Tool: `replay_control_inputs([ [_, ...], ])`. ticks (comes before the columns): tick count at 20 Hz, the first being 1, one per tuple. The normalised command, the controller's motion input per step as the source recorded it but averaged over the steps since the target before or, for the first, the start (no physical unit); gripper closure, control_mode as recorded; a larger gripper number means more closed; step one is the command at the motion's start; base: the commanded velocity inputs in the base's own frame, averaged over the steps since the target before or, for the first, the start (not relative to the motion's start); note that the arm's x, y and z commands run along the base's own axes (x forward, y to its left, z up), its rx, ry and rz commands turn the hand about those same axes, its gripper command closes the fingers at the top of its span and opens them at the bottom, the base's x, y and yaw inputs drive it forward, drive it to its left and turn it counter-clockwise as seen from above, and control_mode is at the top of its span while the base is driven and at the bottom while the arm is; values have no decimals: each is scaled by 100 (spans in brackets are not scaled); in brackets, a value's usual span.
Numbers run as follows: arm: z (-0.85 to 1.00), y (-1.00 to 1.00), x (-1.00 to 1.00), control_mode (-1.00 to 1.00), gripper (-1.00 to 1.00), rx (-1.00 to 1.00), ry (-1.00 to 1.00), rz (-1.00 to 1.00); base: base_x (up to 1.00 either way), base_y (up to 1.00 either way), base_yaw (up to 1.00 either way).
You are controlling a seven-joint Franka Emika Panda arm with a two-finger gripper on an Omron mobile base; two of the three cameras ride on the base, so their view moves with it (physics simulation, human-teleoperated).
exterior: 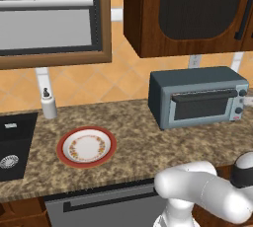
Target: Pick up the kebab skewer and baguette bread, and place them inside the toaster oven. Close the toaster oven door and start by setting the timer.
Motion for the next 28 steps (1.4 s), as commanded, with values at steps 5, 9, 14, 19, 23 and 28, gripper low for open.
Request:
replay_control_inputs([
  [5,0,1,0,-100,-100,0,-32,0,0,0,0],
  [9,-18,18,0,-100,-100,0,-31,-6,0,0,0],
  [14,-23,30,22,-100,-100,0,-17,-6,0,0,0],
  [19,0,2,63,-100,-100,0,-3,-3,0,0,0],
  [23,-17,-27,19,-100,-100,0,0,0,0,0,0],
  [28,-29,-21,0,-100,-100,0,0,0,0,0,0],
])
